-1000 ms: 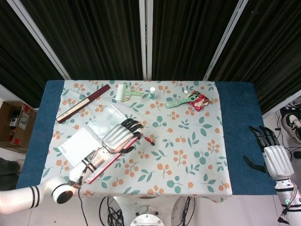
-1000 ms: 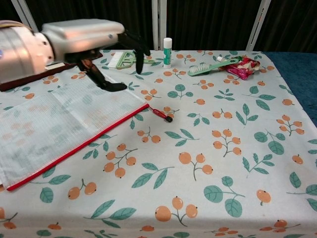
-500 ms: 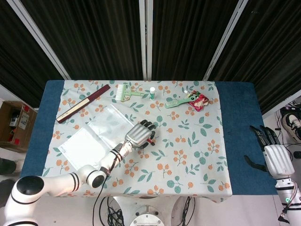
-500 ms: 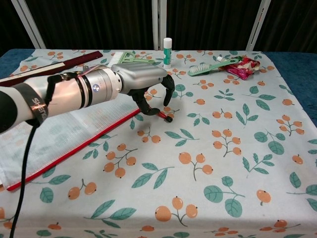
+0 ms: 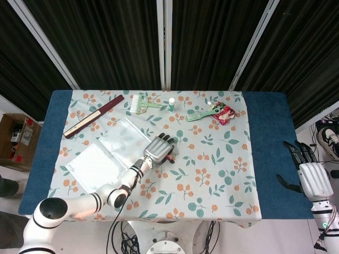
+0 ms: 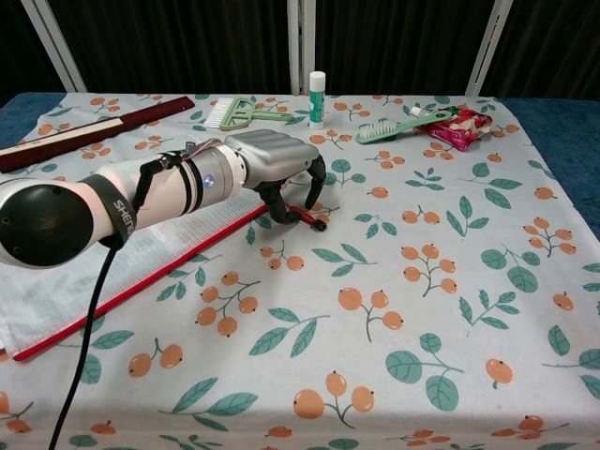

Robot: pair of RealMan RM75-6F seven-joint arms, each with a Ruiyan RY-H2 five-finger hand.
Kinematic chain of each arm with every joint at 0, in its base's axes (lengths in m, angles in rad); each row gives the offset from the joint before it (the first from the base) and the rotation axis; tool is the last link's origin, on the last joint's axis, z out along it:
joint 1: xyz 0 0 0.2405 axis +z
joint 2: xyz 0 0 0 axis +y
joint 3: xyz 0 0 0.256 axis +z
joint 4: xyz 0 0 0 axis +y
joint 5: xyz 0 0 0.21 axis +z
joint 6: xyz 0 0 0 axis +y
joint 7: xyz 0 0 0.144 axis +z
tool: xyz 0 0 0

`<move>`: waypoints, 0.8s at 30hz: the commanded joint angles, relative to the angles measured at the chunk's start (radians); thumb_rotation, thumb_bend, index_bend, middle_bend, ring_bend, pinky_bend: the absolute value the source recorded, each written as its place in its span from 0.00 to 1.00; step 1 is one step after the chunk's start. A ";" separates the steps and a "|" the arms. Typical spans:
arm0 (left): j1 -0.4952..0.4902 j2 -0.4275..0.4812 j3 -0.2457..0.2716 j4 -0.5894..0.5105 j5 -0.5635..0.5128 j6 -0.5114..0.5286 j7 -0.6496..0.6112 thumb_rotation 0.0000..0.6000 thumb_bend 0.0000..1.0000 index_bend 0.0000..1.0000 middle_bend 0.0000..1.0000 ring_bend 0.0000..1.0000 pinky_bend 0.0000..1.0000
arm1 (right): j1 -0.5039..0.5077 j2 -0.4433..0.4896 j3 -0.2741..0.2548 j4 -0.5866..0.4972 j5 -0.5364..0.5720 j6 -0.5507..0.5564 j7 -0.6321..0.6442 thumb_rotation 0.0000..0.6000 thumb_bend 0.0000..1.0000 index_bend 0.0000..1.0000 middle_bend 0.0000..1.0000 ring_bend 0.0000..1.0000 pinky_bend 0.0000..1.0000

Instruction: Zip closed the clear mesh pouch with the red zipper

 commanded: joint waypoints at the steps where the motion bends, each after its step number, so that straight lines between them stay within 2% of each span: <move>1: -0.003 -0.002 0.001 0.005 -0.006 0.002 0.000 1.00 0.36 0.51 0.19 0.12 0.14 | -0.001 0.000 0.000 0.000 0.000 0.002 0.001 1.00 0.18 0.02 0.14 0.00 0.04; 15: -0.009 -0.013 0.021 0.026 -0.029 0.019 0.028 1.00 0.36 0.51 0.19 0.12 0.14 | -0.006 0.001 0.001 0.004 0.002 0.008 0.003 1.00 0.18 0.02 0.14 0.00 0.04; 24: -0.010 -0.022 0.030 0.042 -0.044 0.028 0.045 1.00 0.36 0.57 0.19 0.12 0.14 | -0.010 0.000 0.001 0.006 0.003 0.013 0.005 1.00 0.18 0.02 0.14 0.00 0.04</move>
